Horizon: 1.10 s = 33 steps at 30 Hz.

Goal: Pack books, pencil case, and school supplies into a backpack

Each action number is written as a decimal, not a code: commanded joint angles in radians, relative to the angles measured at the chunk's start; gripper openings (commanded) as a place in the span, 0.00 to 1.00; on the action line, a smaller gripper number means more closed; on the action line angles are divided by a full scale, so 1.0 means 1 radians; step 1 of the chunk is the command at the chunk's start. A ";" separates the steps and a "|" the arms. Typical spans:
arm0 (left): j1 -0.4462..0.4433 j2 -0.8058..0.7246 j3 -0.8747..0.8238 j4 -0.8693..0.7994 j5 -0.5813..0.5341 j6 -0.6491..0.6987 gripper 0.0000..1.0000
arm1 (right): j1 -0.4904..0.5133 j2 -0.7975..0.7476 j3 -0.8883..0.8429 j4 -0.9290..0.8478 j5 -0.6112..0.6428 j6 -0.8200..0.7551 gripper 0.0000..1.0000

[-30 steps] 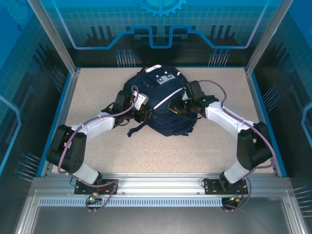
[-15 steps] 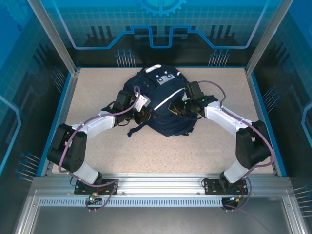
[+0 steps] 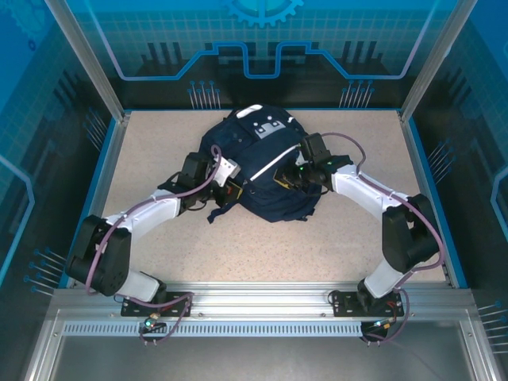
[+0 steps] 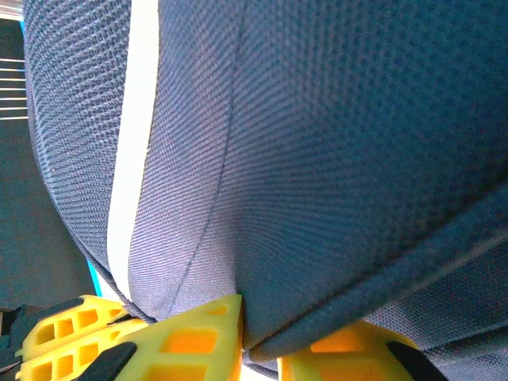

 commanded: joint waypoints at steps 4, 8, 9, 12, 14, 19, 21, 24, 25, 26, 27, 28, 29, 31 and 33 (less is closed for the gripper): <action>-0.044 -0.040 -0.069 0.061 0.109 -0.053 0.00 | 0.006 0.033 0.018 0.000 -0.012 0.017 0.18; -0.102 -0.028 -0.080 0.079 0.097 -0.072 0.00 | 0.011 0.040 0.016 0.012 -0.022 0.024 0.18; -0.118 -0.023 -0.083 0.089 0.093 -0.078 0.00 | 0.012 0.042 0.016 0.014 -0.023 0.025 0.18; -0.169 -0.008 -0.081 0.112 0.076 -0.090 0.00 | 0.014 0.042 0.016 0.016 -0.025 0.026 0.18; -0.200 0.005 -0.073 0.132 0.076 -0.103 0.00 | 0.015 0.041 0.016 0.016 -0.024 0.026 0.18; -0.264 0.053 -0.033 0.151 0.065 -0.111 0.00 | 0.018 0.036 0.009 0.012 -0.012 0.023 0.19; -0.267 0.055 -0.035 0.177 0.067 -0.120 0.00 | 0.017 0.023 -0.003 0.014 0.002 0.016 0.22; -0.266 0.029 -0.051 0.188 0.039 -0.127 0.01 | 0.014 -0.012 -0.017 0.007 0.029 -0.002 0.31; -0.263 0.015 -0.057 0.186 0.032 -0.132 0.04 | 0.013 -0.024 -0.021 0.001 0.039 -0.009 0.33; -0.257 -0.003 -0.067 0.184 0.019 -0.144 0.12 | 0.012 -0.039 -0.025 -0.007 0.052 -0.019 0.36; -0.247 -0.025 -0.079 0.183 0.010 -0.158 0.18 | 0.014 -0.054 -0.028 -0.018 0.071 -0.032 0.39; -0.238 -0.046 -0.088 0.182 0.007 -0.175 0.21 | 0.013 -0.067 -0.030 -0.030 0.088 -0.043 0.41; -0.222 -0.070 -0.102 0.182 -0.002 -0.200 0.28 | 0.016 -0.080 -0.033 -0.044 0.107 -0.060 0.44; -0.190 -0.122 -0.130 0.182 -0.020 -0.255 0.39 | 0.023 -0.098 -0.035 -0.084 0.148 -0.090 0.47; -0.166 -0.184 -0.156 0.167 -0.074 -0.312 0.53 | 0.037 -0.113 -0.032 -0.126 0.199 -0.128 0.49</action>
